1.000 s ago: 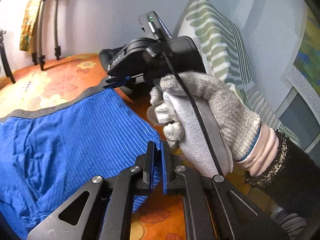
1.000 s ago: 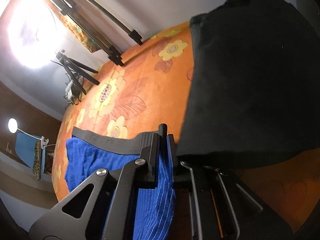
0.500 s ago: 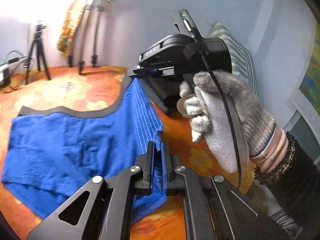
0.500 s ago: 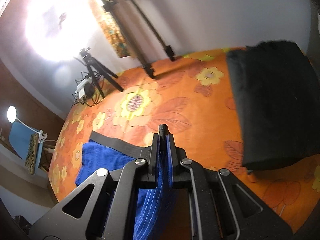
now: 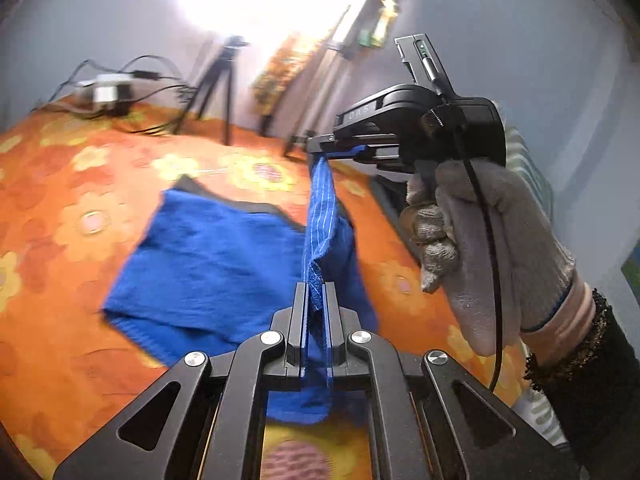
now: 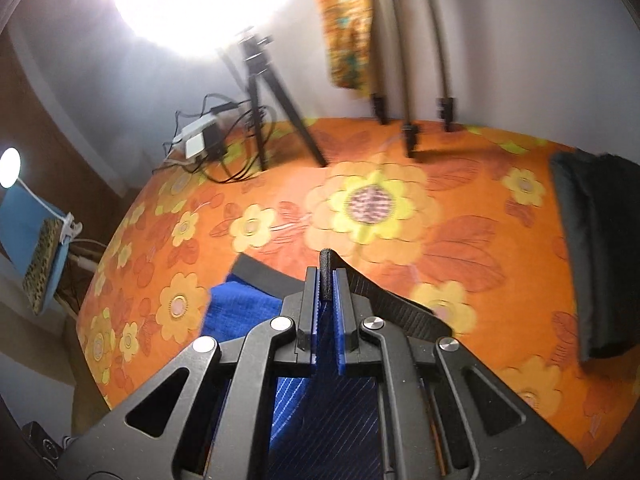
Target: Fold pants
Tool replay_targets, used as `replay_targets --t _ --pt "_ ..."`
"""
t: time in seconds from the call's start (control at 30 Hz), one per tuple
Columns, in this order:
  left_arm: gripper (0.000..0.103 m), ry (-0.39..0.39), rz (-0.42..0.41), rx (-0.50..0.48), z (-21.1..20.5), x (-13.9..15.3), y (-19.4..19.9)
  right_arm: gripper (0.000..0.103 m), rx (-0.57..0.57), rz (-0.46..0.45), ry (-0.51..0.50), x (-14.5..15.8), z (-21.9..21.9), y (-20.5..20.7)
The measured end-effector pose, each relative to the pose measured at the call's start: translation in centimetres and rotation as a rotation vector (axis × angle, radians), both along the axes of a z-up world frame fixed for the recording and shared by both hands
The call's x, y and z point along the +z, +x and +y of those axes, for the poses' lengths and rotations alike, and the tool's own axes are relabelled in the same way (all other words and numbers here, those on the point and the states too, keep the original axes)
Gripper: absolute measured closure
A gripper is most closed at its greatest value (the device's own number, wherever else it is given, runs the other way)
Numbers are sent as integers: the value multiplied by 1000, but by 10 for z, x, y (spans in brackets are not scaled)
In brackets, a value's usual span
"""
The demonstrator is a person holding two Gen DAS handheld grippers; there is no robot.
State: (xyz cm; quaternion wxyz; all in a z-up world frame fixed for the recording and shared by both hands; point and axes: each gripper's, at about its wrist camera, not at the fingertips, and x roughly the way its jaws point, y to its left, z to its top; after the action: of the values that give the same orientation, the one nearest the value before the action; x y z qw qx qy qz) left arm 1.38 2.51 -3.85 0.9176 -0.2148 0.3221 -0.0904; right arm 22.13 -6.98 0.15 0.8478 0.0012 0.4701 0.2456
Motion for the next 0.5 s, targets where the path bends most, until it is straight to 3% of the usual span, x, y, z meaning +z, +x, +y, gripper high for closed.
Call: replay_targets --t 0.33,0.5 --pt "100 -31 46 125 67 -25 -7 96 52 36 -116 -42 93 8" --pt "100 -45 109 92 77 -37 2 96 71 43 -146 -54 114 9"
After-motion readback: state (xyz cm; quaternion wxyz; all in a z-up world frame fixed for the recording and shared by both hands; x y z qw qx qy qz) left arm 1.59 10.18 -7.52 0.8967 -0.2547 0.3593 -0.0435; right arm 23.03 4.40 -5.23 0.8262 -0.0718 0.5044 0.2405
